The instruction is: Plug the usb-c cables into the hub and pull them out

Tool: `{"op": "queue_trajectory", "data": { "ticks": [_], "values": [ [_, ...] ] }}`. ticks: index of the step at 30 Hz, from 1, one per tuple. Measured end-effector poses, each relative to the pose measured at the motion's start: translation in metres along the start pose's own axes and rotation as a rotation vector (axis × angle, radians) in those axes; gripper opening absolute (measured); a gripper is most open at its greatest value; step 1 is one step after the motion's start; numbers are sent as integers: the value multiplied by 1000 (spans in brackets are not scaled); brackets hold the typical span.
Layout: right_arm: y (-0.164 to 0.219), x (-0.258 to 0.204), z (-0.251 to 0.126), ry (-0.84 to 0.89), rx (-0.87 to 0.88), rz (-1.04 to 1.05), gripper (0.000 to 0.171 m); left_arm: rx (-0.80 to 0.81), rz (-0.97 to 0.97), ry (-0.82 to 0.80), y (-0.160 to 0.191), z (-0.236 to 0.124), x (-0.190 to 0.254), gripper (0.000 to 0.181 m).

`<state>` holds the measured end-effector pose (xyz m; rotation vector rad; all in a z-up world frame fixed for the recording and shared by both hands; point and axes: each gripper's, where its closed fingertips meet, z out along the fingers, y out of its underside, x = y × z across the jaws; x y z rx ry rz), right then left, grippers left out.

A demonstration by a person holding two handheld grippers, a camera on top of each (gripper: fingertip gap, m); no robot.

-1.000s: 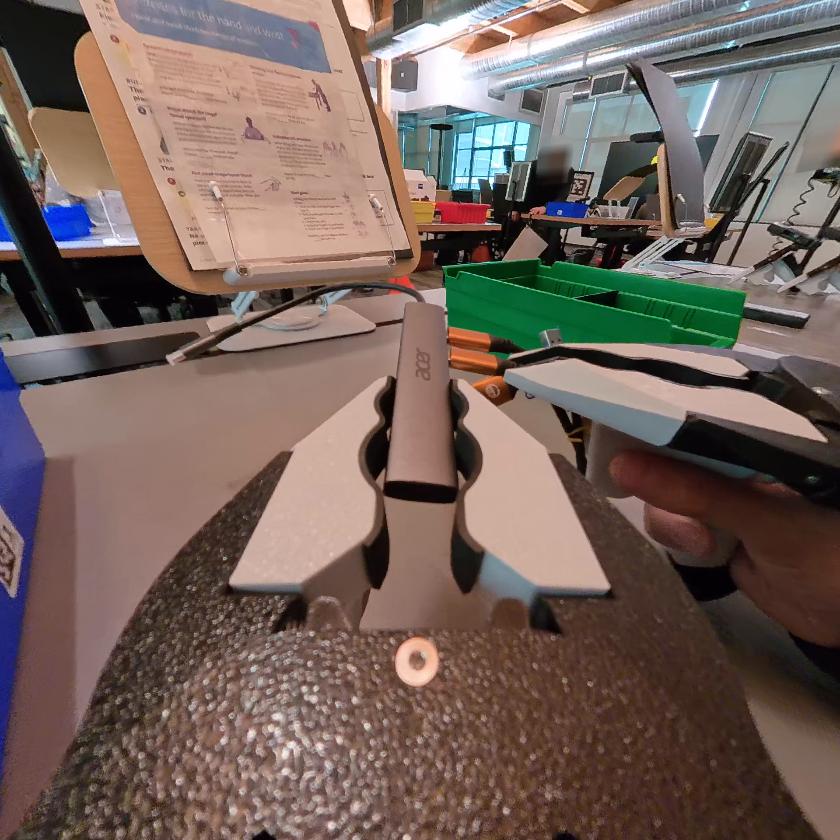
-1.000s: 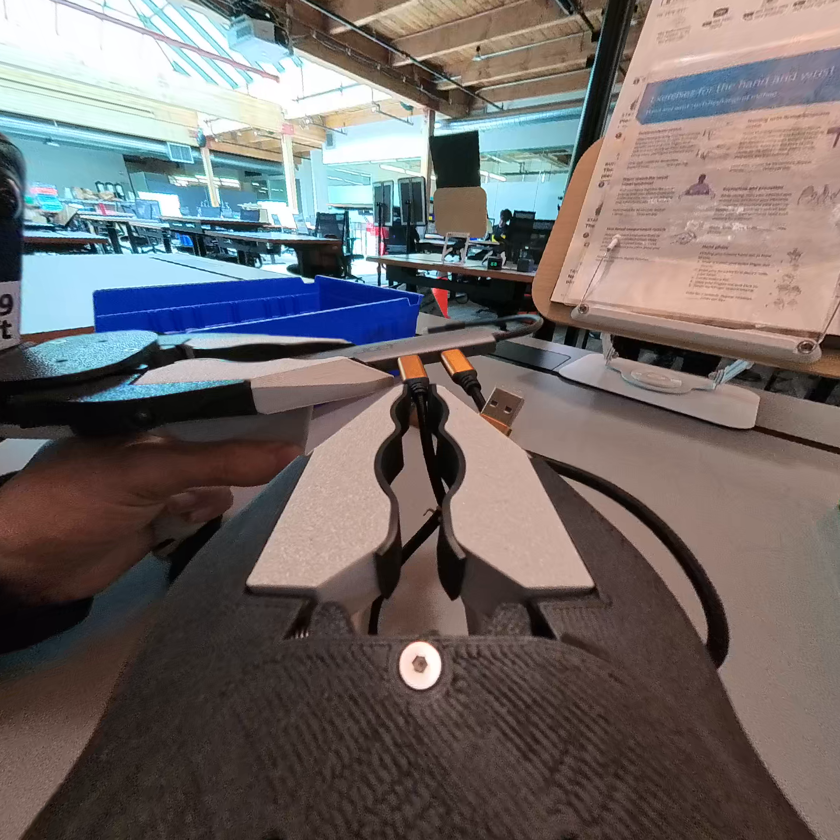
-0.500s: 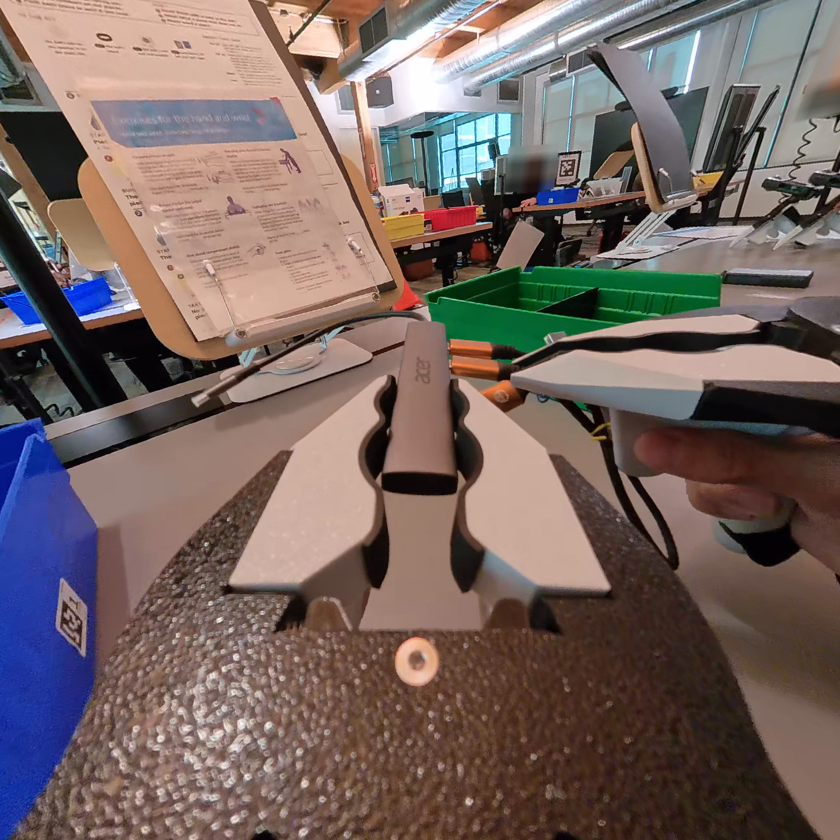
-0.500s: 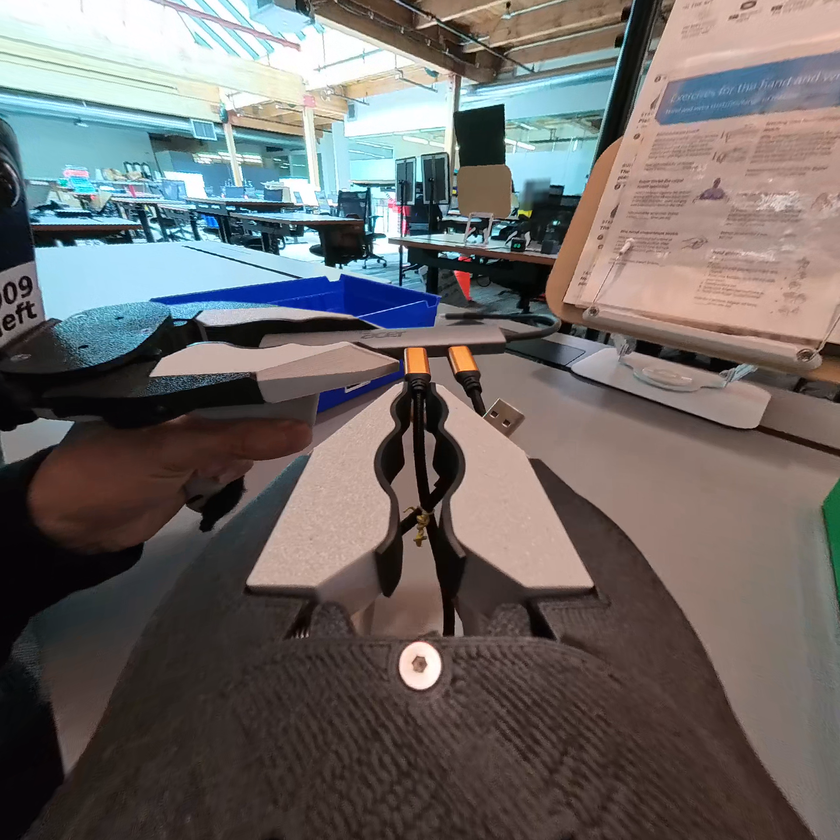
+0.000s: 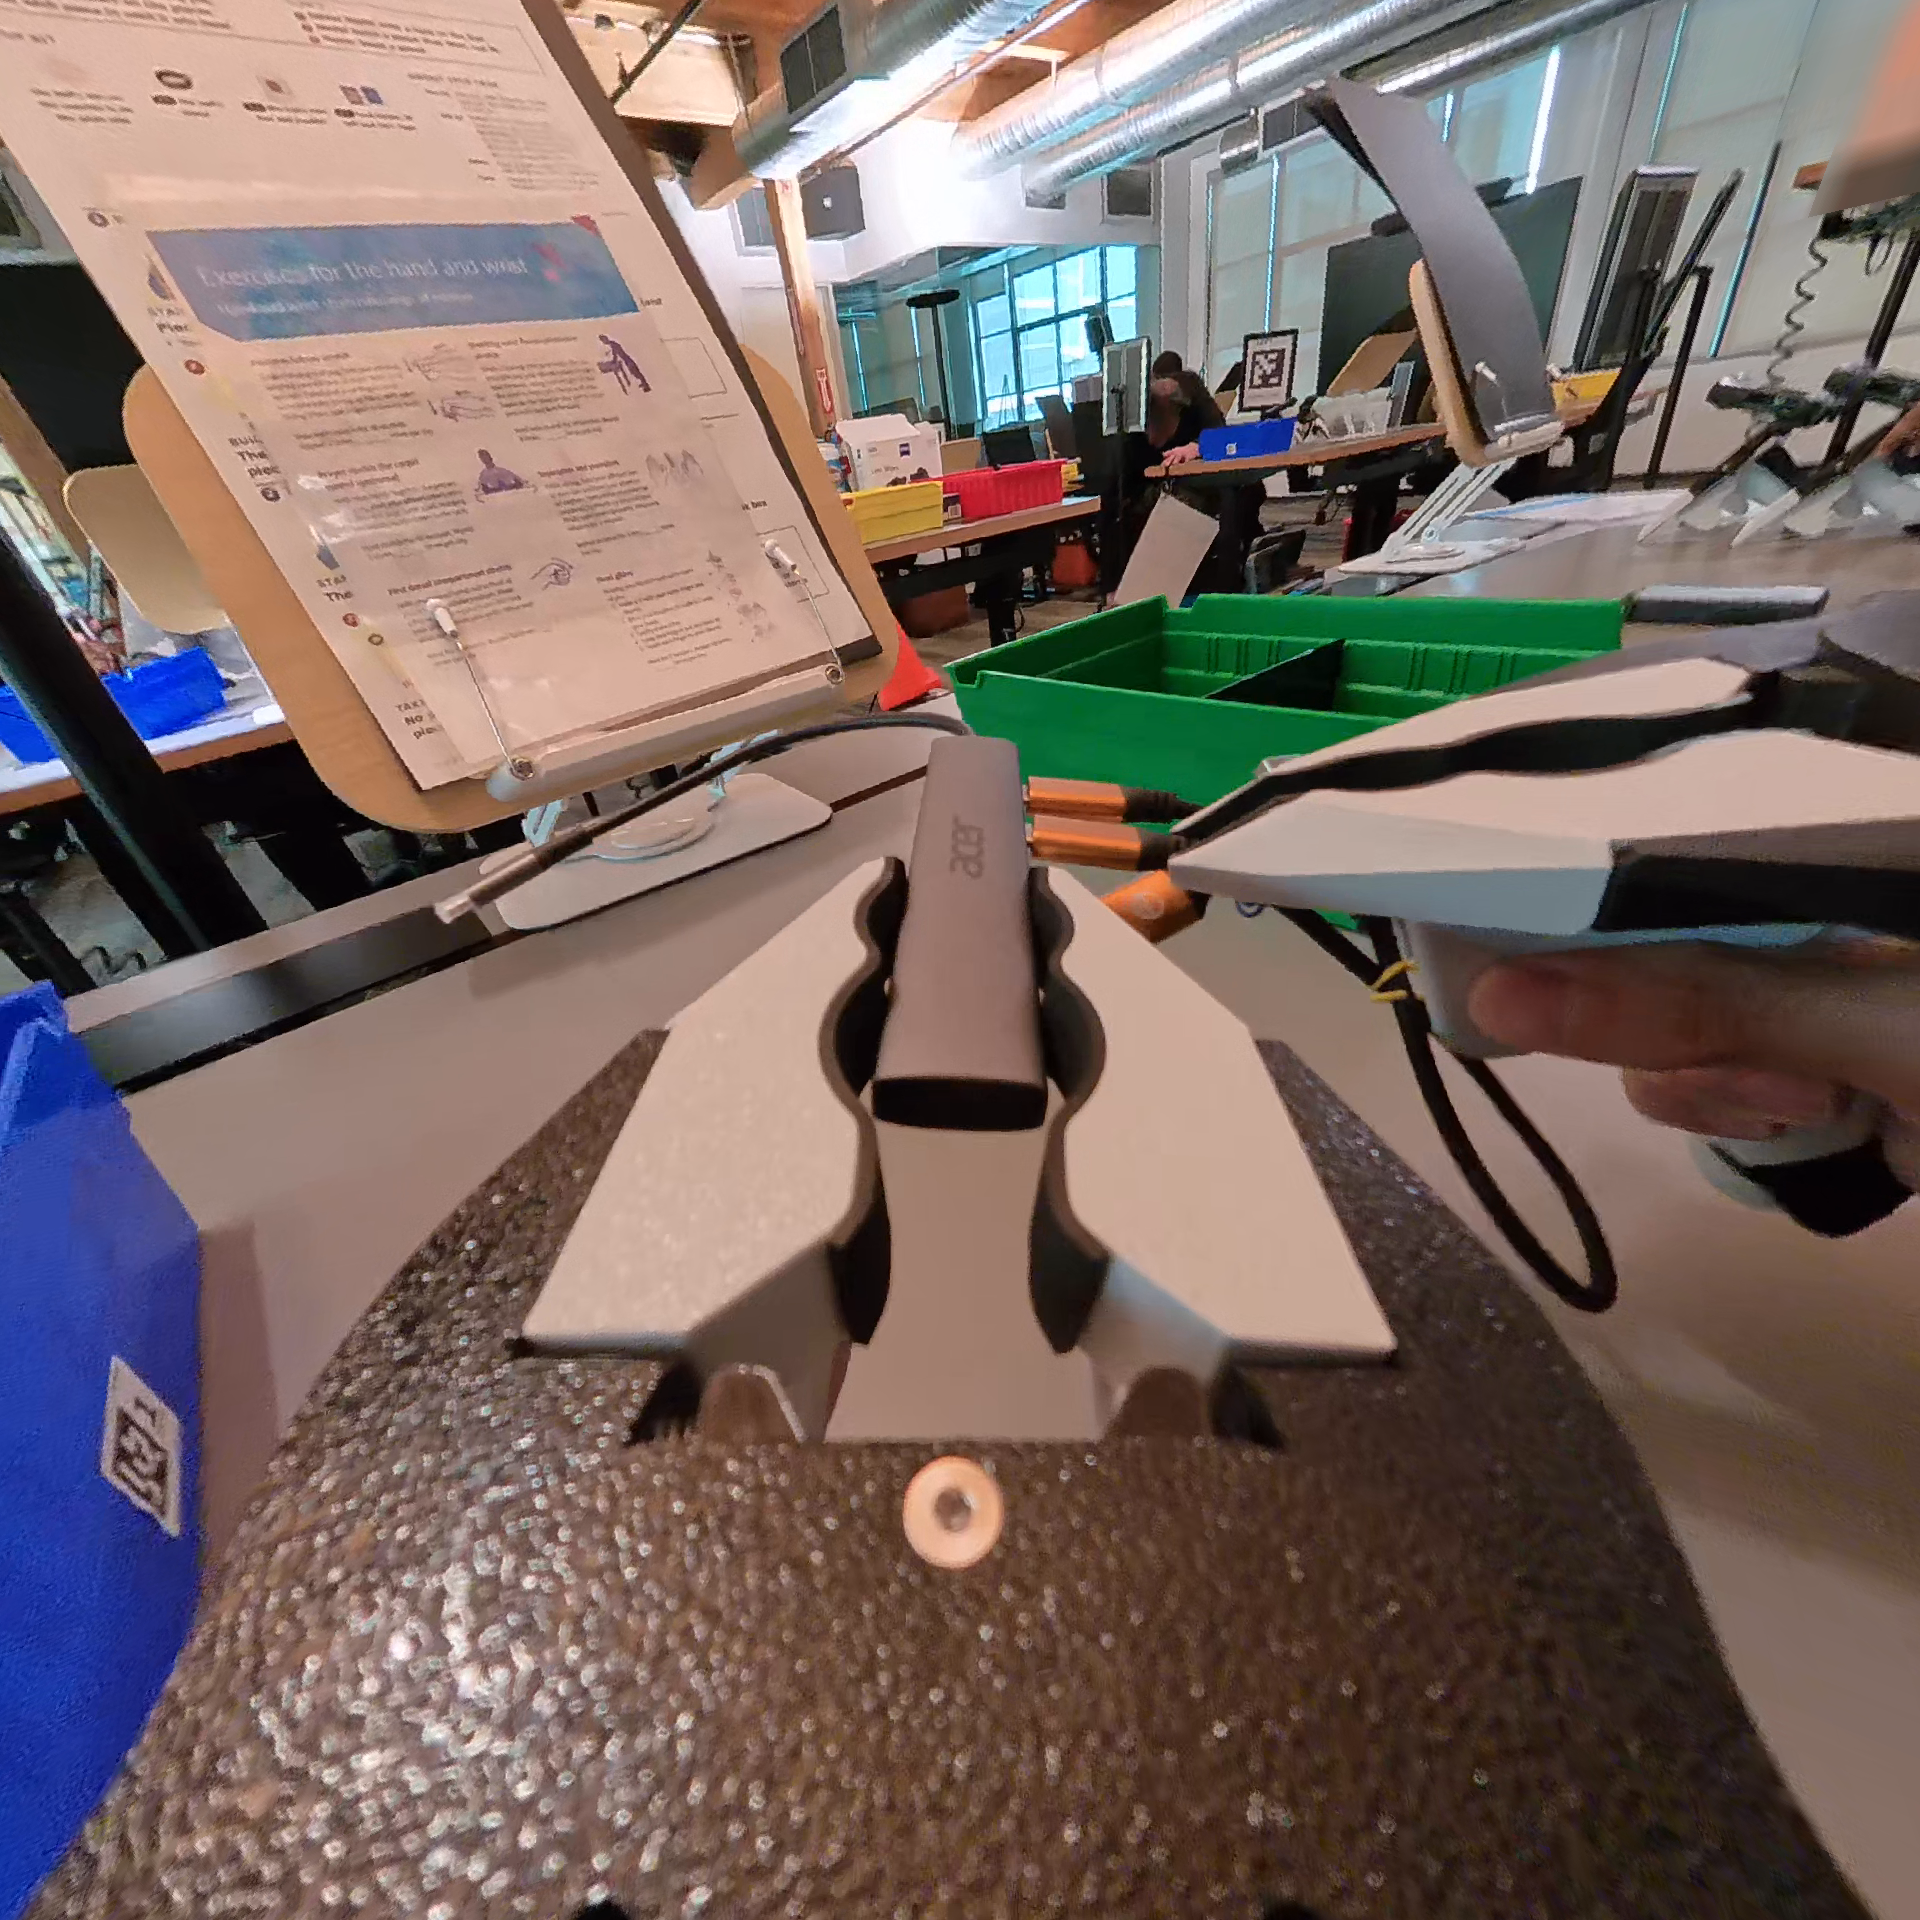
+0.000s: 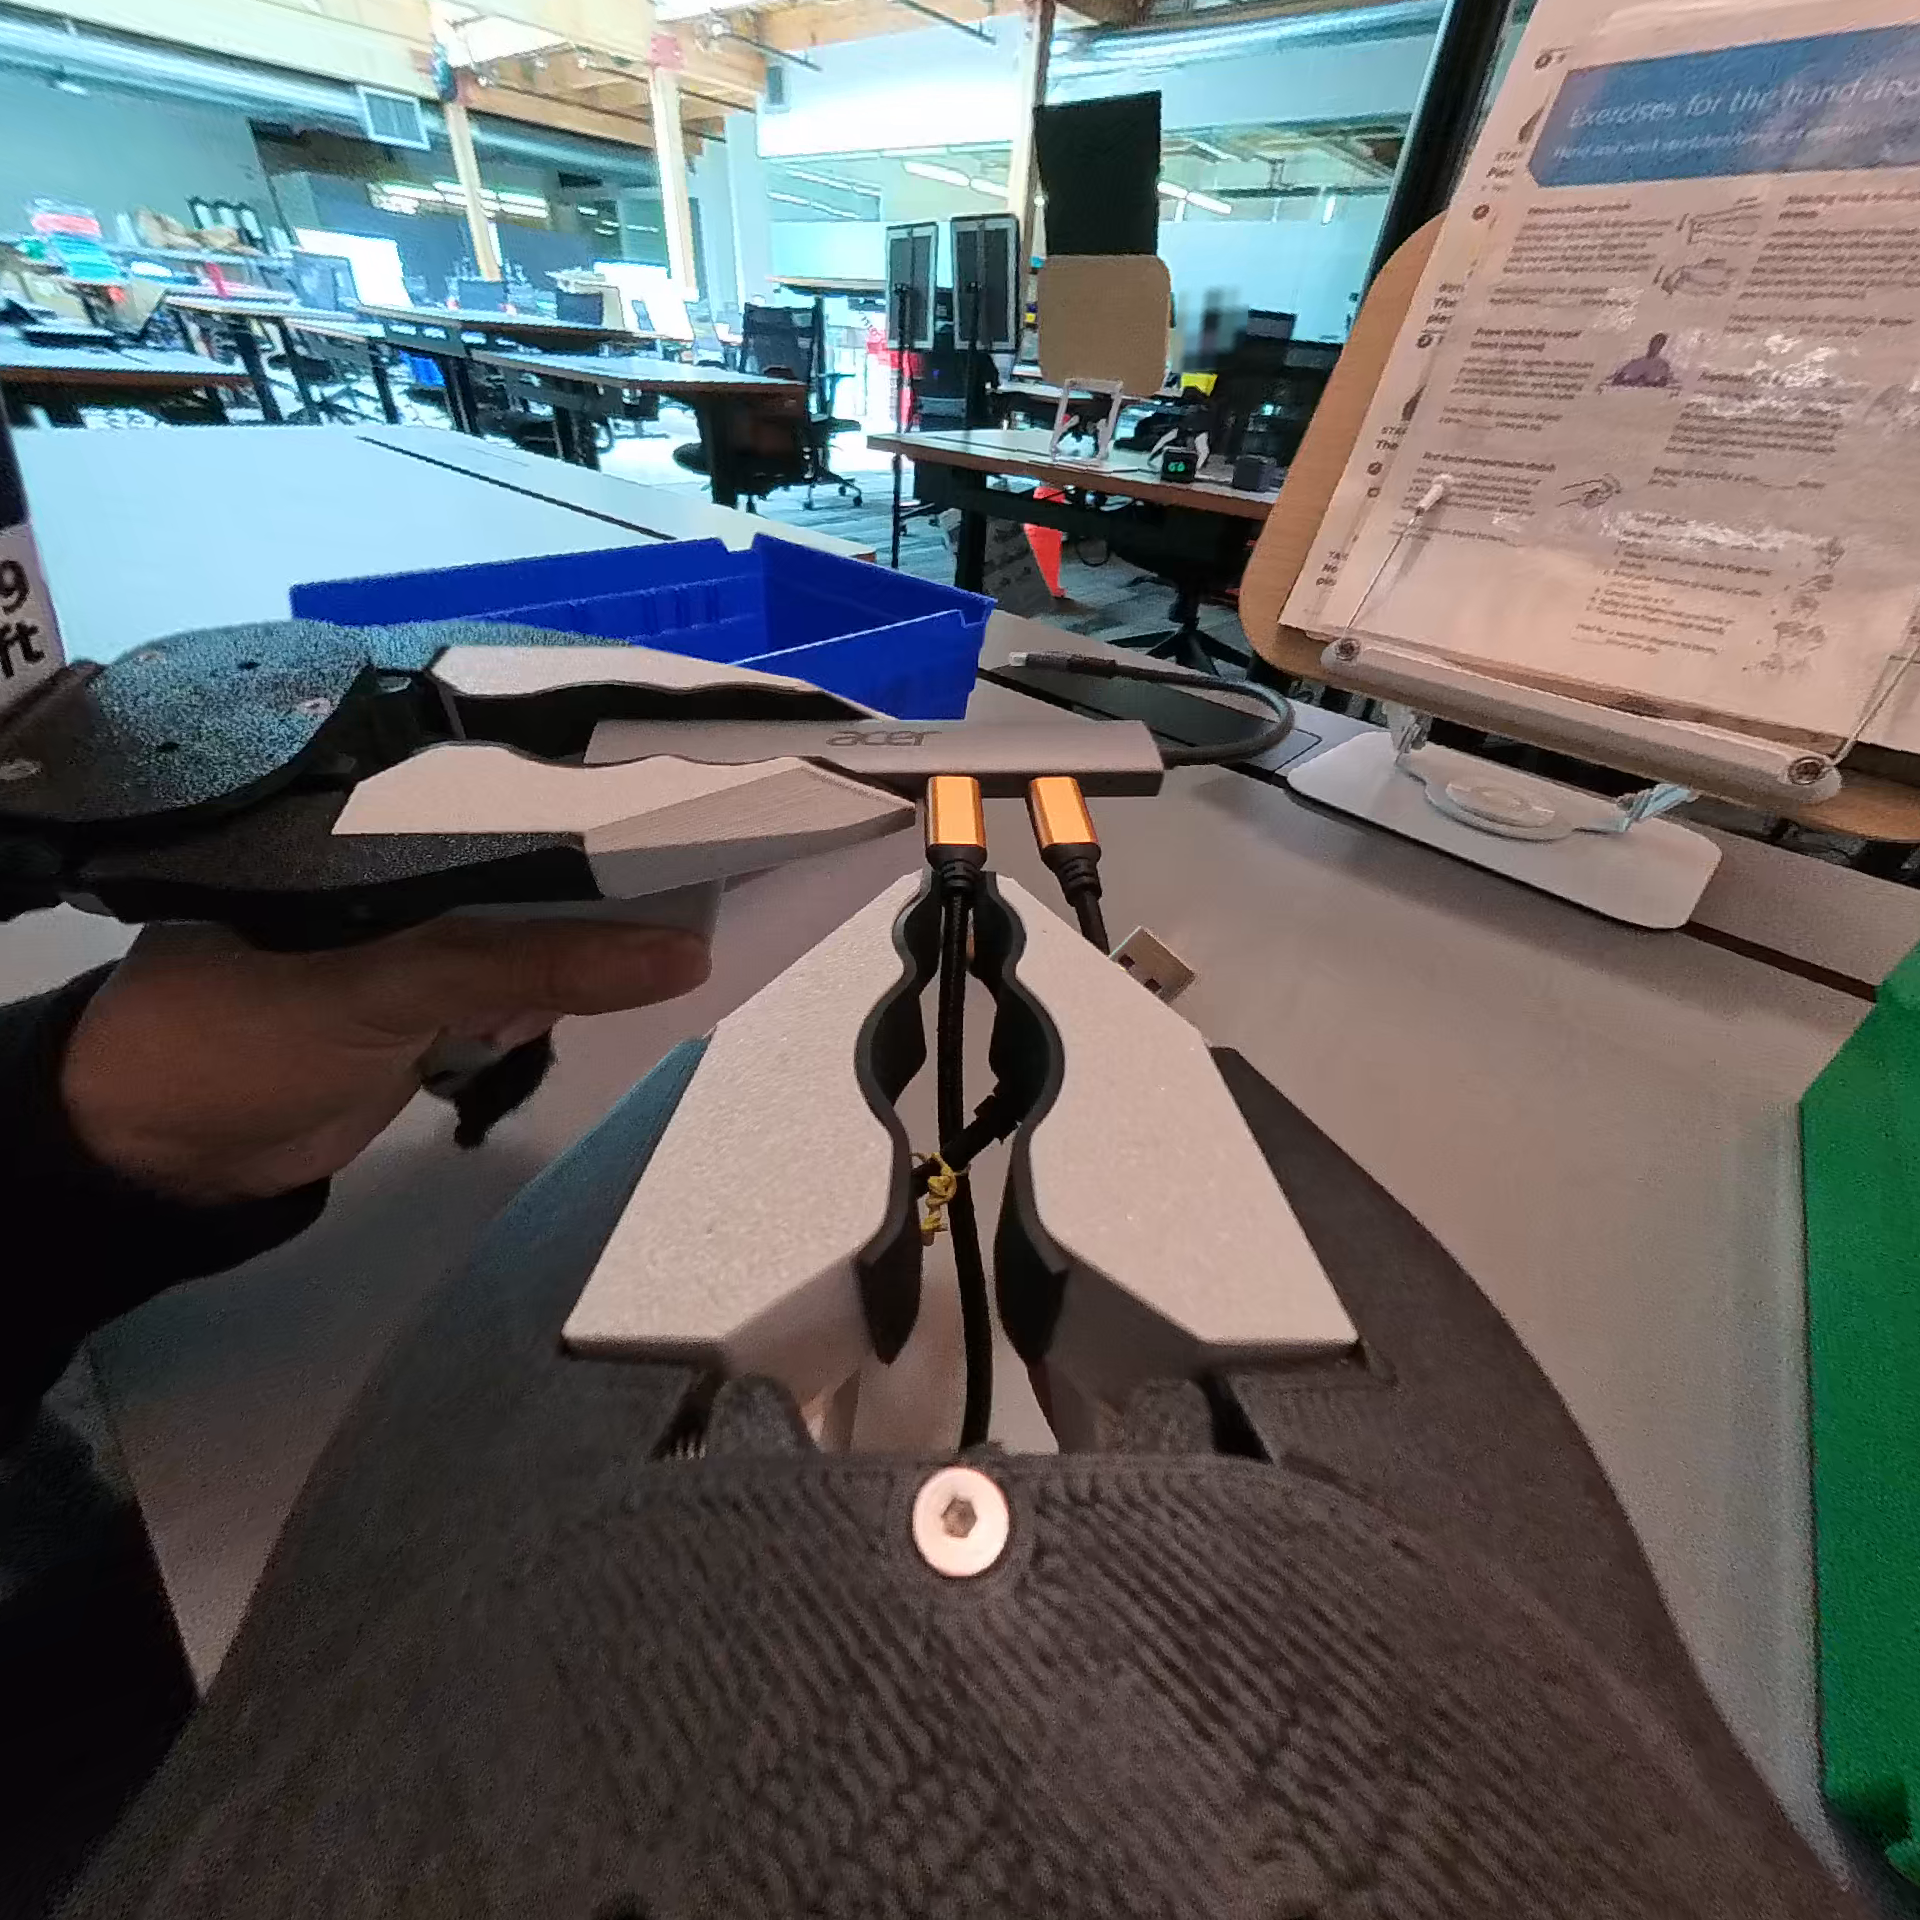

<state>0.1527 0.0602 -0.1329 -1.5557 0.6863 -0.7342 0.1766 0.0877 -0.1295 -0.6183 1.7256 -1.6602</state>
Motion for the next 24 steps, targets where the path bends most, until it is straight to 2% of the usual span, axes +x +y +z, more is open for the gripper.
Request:
{"op": "queue_trajectory", "data": {
  "ticks": [1,6,11,16,18,20,21,23,24],
  "values": [
    [0,0,-2,-8,-3,-8,5,-4,32,-2,-1,0,1,22],
    [-2,0,-9,-81,-14,16,6,10,77,-3,-8,0,8,22],
    [3,3,-10,-35,-54,-10,6,-4,67,-2,-2,2,10,22],
    [7,2,-11,-48,-68,56,6,-17,111,-10,-2,2,12,23],
    [9,3,-14,-32,-90,10,6,-18,115,-10,0,2,11,22],
    [17,42,-36,124,-162,-110,6,13,54,-195,-4,-8,-36,22],
    [12,57,-51,137,-128,-81,5,24,-37,-195,-5,-17,-62,22],
    [-16,56,-74,20,23,59,5,75,-131,-265,-14,-40,-111,22],
    [-27,57,-82,27,48,23,5,95,-134,-280,-18,-48,-120,22]
  ]
}}
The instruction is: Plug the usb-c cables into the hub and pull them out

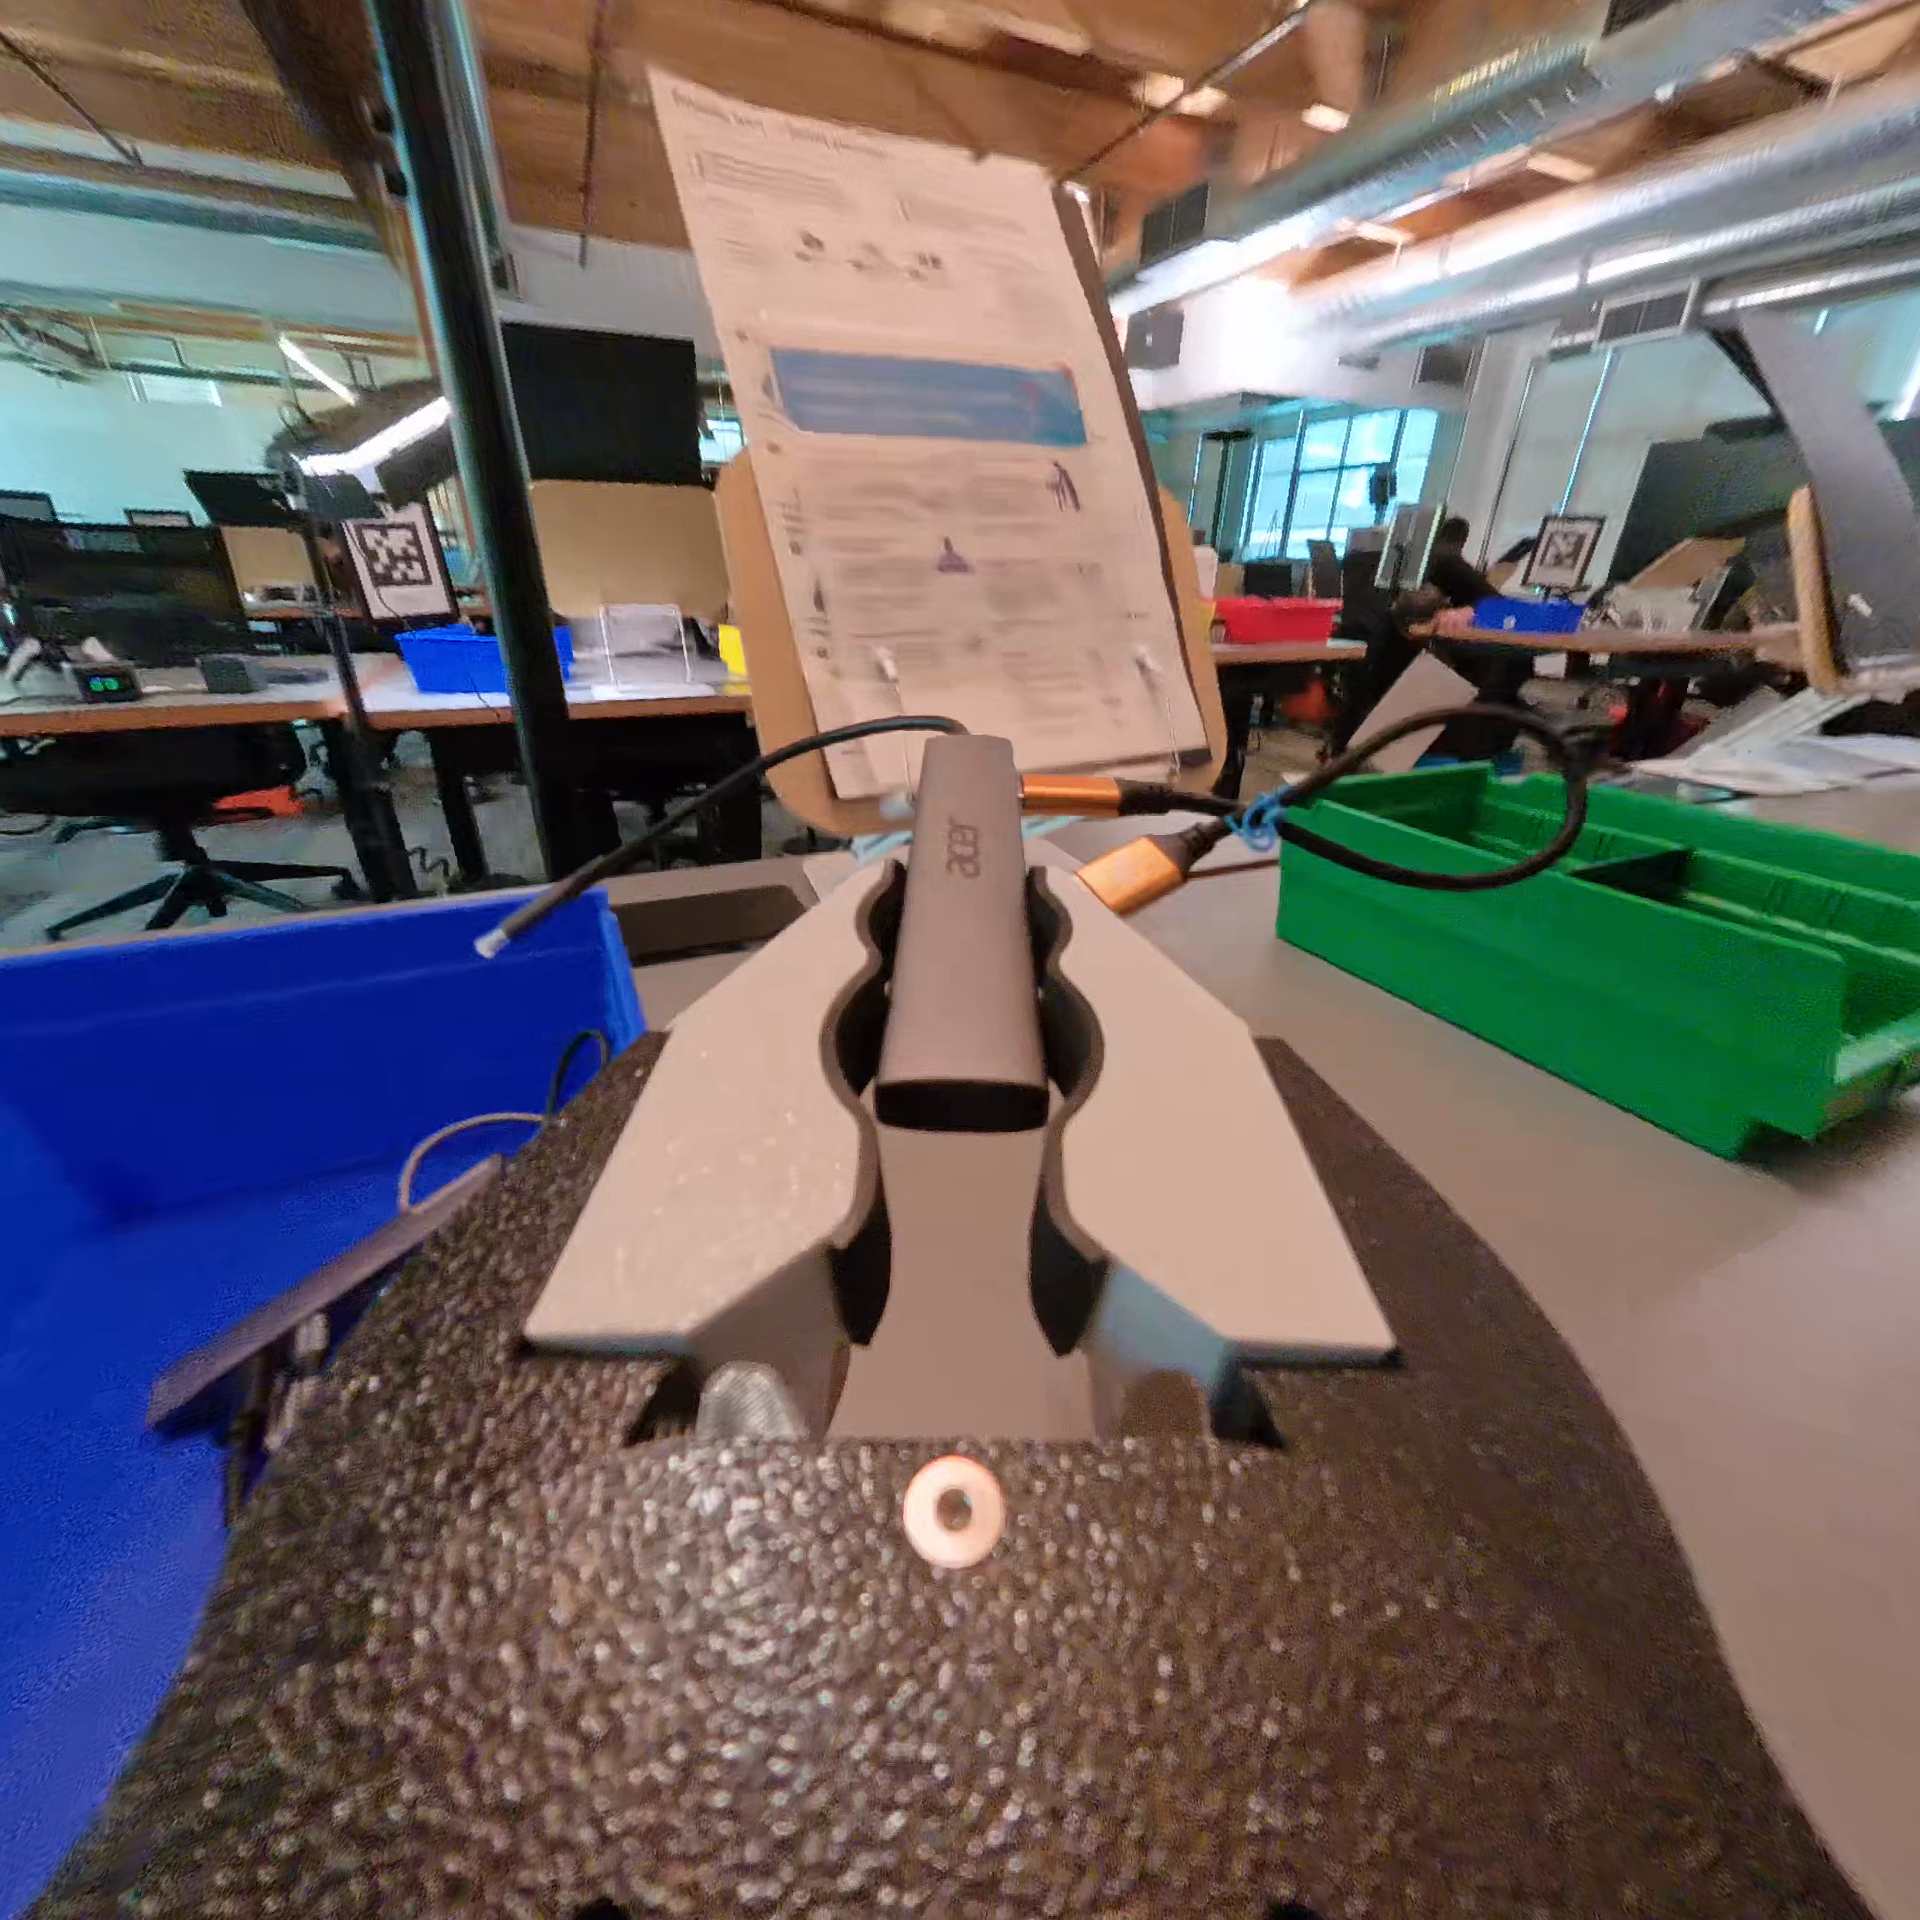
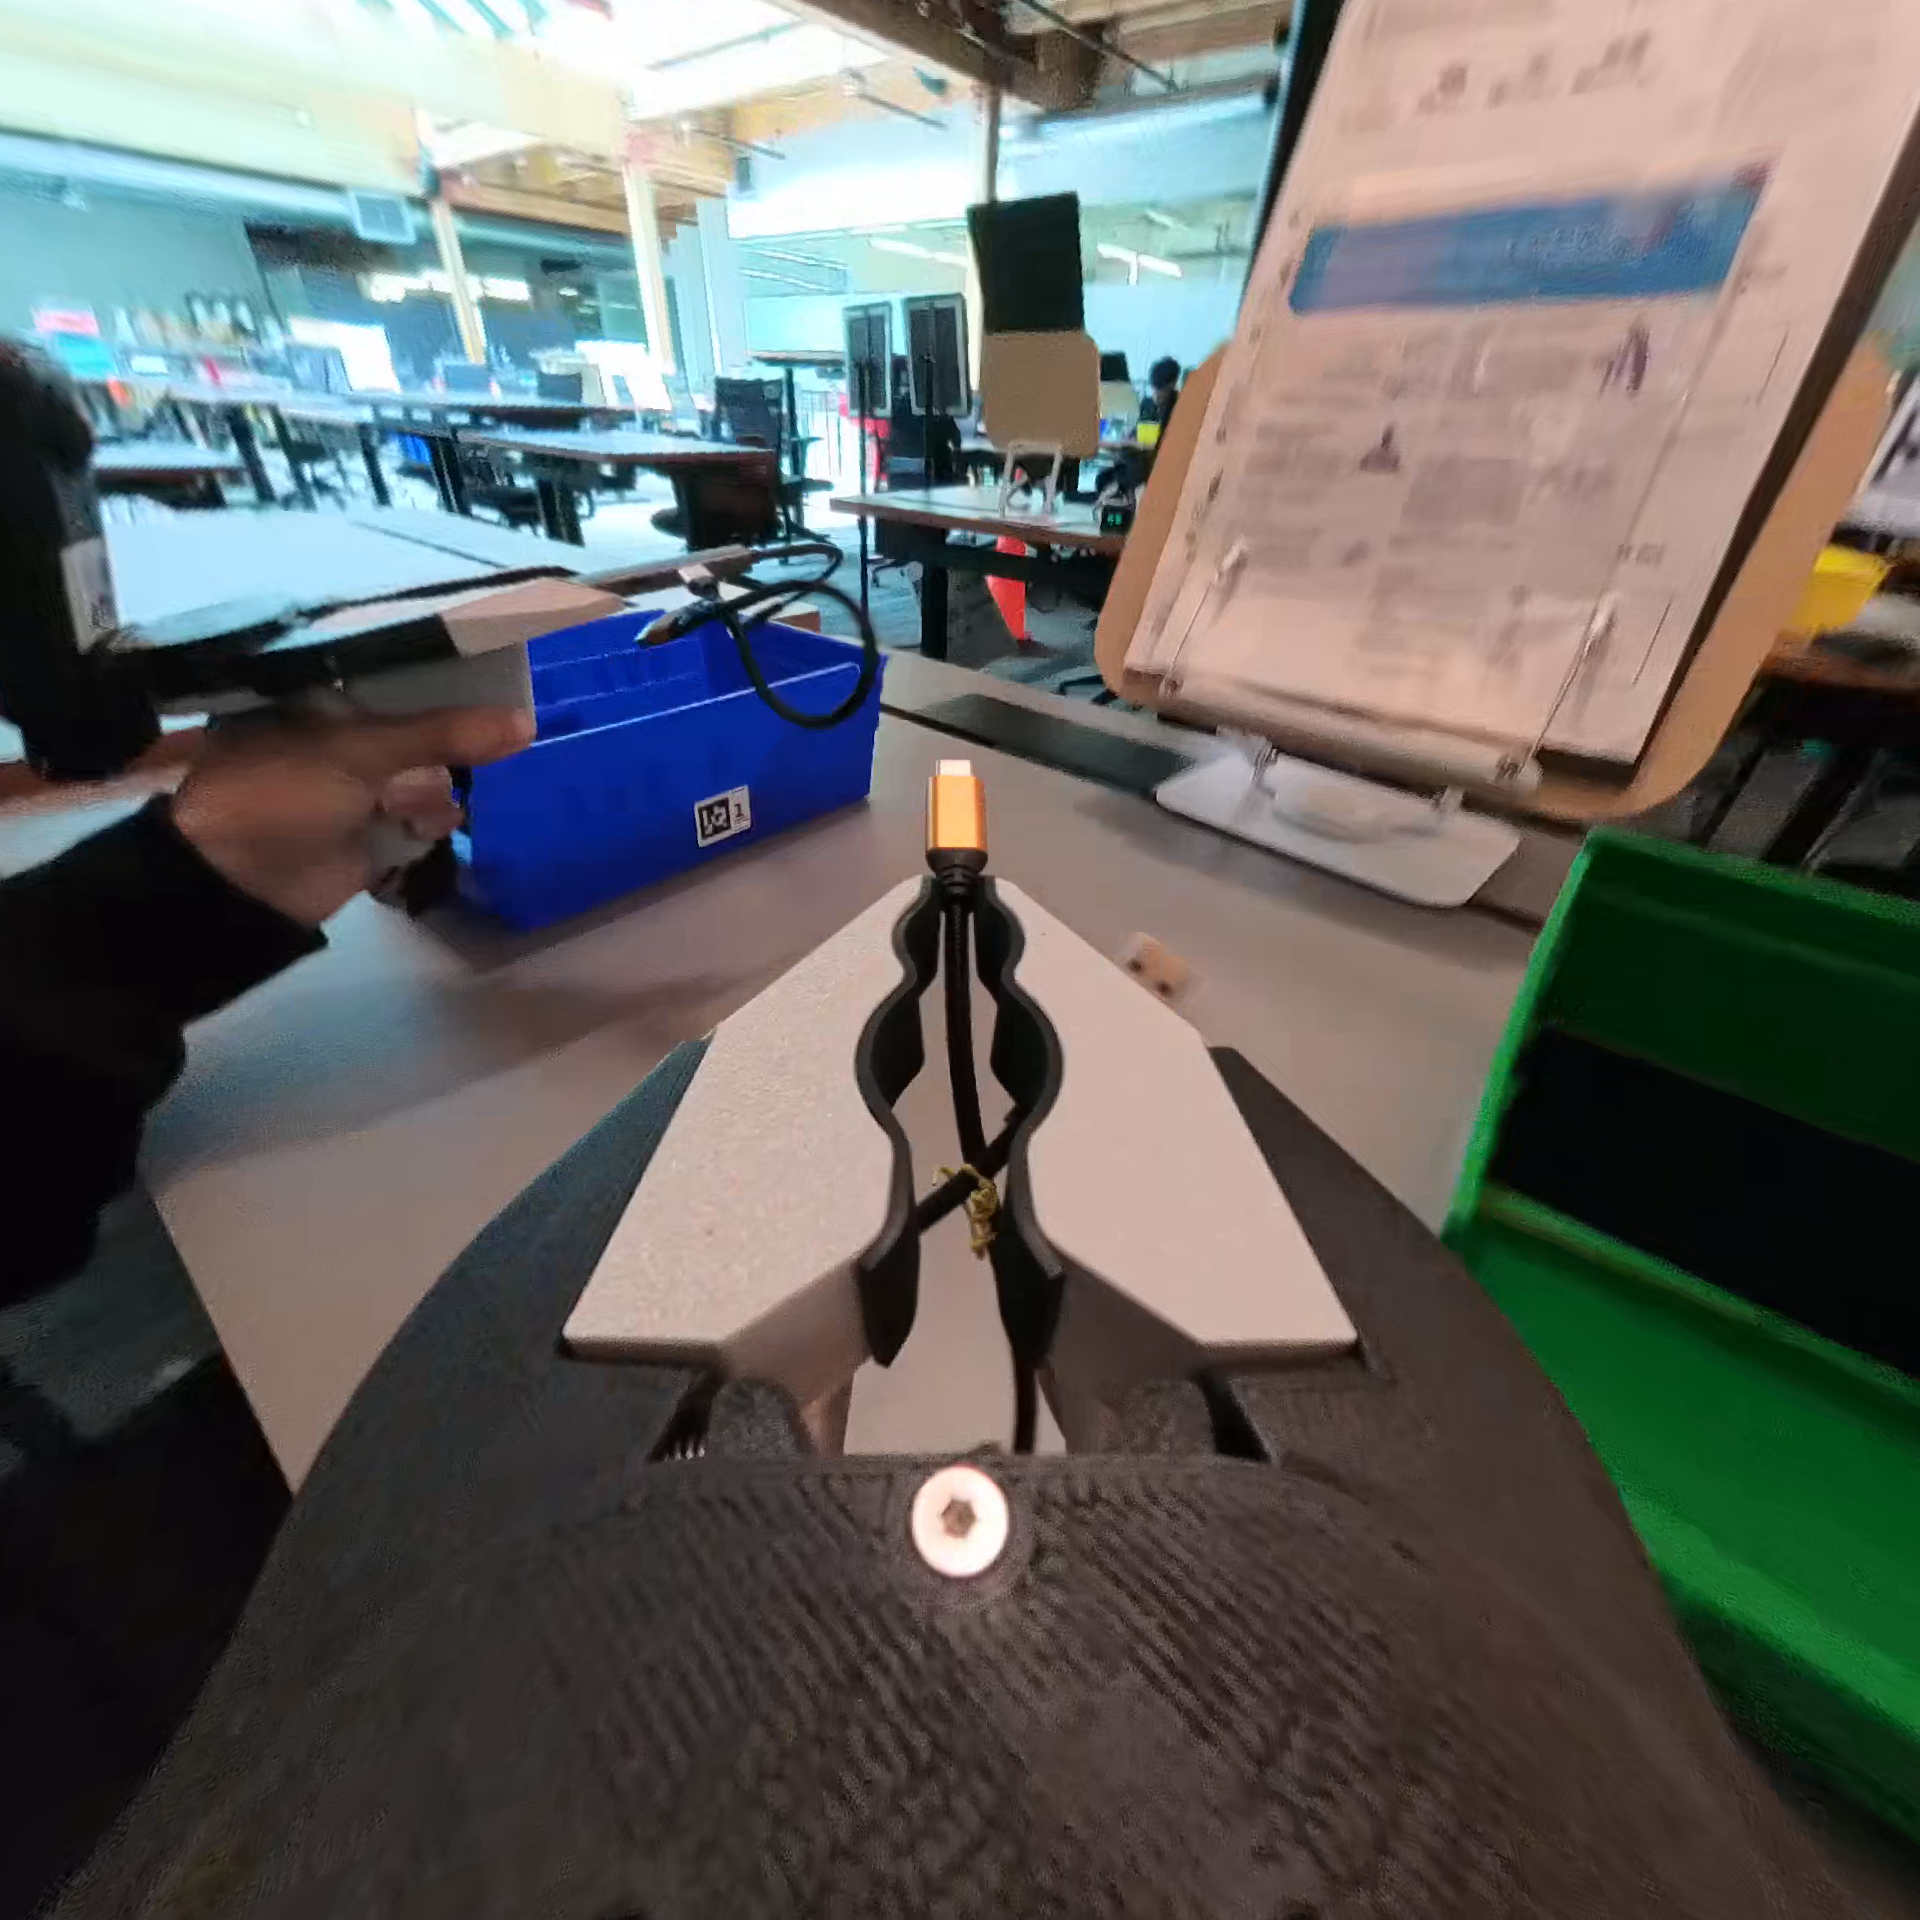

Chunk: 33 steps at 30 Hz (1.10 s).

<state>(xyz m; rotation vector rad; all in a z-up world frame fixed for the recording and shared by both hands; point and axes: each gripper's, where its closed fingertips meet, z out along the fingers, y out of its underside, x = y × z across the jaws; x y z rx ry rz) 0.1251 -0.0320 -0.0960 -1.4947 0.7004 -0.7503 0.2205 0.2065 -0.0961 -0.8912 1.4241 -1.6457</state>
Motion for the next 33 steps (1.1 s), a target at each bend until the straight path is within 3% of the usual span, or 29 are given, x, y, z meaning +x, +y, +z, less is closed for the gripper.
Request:
{"op": "queue_trajectory", "data": {
  "ticks": [2,5,7,13,16,19,21,24,27,30,33],
  "values": [
    [-15,8,-9,44,-30,-110,6,18,-5,5,-7,-4,0,22],
    [-34,57,-32,301,-71,-321,6,14,18,70,-6,0,20,22],
    [-26,97,-42,389,-206,-458,6,11,18,122,-3,3,35,22],
    [16,194,-33,314,-534,-729,7,-20,21,233,6,9,70,22],
    [37,208,-12,206,-608,-854,7,-36,23,268,12,11,84,22],
    [79,194,5,35,-715,-777,8,-57,46,283,18,13,92,22],
    [95,190,7,21,-764,-735,34,-67,43,296,22,13,94,22],
    [73,187,11,109,-587,-575,52,-78,34,299,26,14,92,22],
    [24,174,6,206,-317,-260,69,-85,26,295,28,15,89,22],
    [-14,93,14,59,-62,-11,79,-86,30,295,31,17,89,22],
    [-23,10,32,-46,64,27,81,-90,56,296,38,18,94,22]
  ]
}}
